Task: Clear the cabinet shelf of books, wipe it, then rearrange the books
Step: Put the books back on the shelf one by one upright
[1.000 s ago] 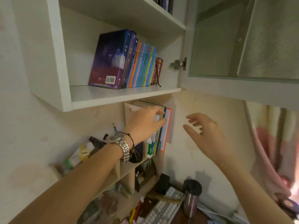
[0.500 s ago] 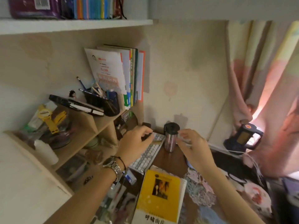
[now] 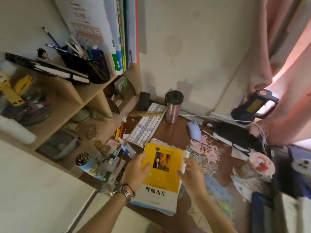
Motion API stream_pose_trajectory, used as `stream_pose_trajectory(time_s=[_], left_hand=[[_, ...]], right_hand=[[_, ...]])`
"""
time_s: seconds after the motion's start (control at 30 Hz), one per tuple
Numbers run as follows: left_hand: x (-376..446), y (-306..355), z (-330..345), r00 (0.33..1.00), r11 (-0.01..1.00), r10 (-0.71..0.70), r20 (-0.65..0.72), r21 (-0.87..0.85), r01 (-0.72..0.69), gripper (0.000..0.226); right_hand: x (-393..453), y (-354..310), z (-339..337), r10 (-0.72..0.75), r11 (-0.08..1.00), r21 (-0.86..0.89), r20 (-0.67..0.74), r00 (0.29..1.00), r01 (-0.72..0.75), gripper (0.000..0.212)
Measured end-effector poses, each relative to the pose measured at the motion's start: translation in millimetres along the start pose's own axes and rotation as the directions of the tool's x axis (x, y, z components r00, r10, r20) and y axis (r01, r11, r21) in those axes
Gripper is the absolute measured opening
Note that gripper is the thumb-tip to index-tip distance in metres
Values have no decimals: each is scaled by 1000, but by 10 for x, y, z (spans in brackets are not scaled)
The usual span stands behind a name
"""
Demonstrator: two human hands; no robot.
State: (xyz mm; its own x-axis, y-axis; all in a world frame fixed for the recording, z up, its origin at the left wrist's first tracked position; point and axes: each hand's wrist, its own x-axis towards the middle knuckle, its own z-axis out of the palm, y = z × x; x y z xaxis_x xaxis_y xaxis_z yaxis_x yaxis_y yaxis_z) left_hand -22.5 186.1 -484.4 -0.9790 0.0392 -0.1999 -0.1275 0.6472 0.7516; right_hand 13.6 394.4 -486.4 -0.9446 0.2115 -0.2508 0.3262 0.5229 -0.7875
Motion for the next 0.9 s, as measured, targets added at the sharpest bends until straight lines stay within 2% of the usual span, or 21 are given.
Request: stream_pose_trajectory(time_s=[0.17,0.33,0.6,0.77,0.9], left_hand=[[-73,-245,197,994,993,-113,-8,-25,112,45],[-78,-366,318,985,987,-162,57,19,161,51],[-56,-409,387,990,990,-143,10,3,143,47],[-72,-406,478,990,995,-103,101,14,102,51],[-77,-347,536,985,997,-72,159,48,66,50]], right_hand=[[-27,238,232,154,981,106,63,986,-160,58],[-56,335,394,204,964,152,102,974,-218,66],[-45,400,467,236,948,199,77,969,-247,66],[-68,471,466,272,931,230,78,959,-283,69],[-110,567,484,310,913,275,17,950,-303,72]])
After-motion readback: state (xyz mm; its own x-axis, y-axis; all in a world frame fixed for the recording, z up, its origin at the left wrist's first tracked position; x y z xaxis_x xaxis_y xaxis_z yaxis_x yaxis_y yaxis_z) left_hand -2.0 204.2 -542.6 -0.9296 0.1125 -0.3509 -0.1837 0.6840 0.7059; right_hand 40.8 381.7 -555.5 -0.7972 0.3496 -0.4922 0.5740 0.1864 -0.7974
